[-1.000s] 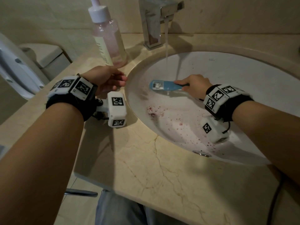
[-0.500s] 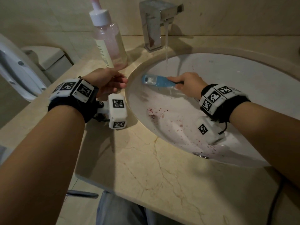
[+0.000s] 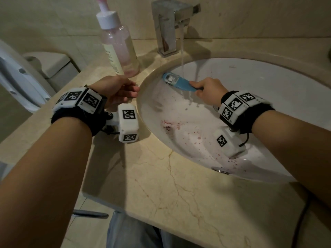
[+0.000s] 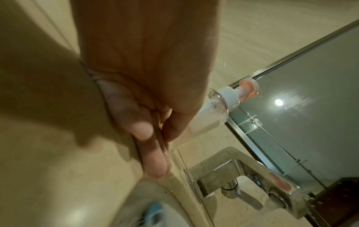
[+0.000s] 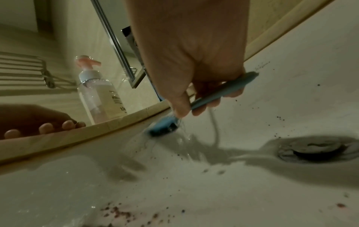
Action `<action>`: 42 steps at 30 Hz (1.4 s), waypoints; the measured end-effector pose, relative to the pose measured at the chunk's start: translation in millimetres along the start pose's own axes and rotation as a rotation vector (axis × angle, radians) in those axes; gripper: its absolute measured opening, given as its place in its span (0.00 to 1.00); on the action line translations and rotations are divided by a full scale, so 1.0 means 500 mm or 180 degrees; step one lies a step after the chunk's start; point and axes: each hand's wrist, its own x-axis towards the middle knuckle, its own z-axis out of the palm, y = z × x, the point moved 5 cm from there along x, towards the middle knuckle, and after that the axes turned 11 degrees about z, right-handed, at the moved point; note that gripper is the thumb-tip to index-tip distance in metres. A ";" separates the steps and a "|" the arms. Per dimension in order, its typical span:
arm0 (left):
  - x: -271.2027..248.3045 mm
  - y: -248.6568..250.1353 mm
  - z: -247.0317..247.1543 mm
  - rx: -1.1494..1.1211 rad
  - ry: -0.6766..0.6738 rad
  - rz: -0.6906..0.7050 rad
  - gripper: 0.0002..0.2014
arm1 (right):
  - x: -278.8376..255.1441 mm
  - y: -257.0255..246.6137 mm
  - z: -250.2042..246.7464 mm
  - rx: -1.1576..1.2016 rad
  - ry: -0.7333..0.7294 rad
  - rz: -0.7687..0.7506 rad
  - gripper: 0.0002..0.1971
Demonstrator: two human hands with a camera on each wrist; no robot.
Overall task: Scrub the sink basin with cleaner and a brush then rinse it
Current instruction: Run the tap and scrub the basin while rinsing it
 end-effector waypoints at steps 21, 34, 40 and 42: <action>-0.002 -0.001 0.001 0.0015 -0.0036 0.0027 0.12 | 0.011 0.006 -0.011 -0.0208 0.0292 0.0020 0.22; -0.004 0.000 0.003 0.0016 -0.0020 0.0049 0.12 | -0.027 -0.083 -0.050 -0.1996 0.1270 -0.1234 0.23; -0.003 -0.001 -0.001 -0.0095 -0.0039 0.0037 0.11 | -0.042 -0.116 -0.054 -0.3824 0.1658 -0.1411 0.13; -0.004 0.000 0.000 -0.0088 -0.0039 0.0033 0.11 | -0.042 -0.139 -0.038 -0.4424 0.1541 -0.1961 0.12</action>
